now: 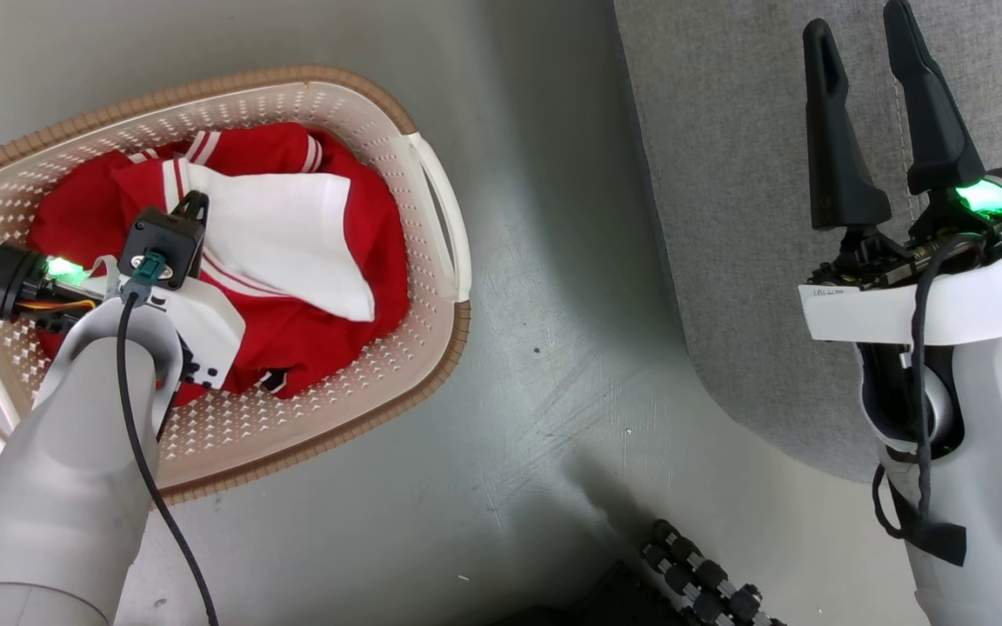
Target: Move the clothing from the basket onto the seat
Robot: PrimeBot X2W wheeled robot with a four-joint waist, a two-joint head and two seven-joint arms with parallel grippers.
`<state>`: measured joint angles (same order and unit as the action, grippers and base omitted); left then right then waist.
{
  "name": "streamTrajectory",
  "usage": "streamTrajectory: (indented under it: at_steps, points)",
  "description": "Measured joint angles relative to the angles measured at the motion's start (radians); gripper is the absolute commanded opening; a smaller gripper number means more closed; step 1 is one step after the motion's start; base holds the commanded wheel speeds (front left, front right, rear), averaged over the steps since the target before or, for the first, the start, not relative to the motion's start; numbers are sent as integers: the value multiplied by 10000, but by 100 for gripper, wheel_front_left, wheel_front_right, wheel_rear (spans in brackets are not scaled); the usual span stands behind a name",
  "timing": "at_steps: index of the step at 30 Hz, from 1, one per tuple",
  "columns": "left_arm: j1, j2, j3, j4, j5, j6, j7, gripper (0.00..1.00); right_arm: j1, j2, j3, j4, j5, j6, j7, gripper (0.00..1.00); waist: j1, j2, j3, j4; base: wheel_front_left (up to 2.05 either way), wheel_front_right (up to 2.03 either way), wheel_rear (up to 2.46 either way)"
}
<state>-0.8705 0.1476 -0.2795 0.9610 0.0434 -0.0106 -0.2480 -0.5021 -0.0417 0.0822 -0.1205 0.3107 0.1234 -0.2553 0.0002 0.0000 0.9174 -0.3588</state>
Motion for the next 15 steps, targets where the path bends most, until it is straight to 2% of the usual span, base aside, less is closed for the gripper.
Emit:
streamTrajectory:
  at_steps: [8,15]
  points:
    - [491,-171,12,-671,-167,-104,-13,0,3,-2,-98,121,-261,0,0,100,0,0,-272,209,0,0,0]
    - [1191,-238,-50,-2326,-366,-199,-15,0,15,-4,-301,341,-748,0,0,100,0,0,-647,460,0,0,0]
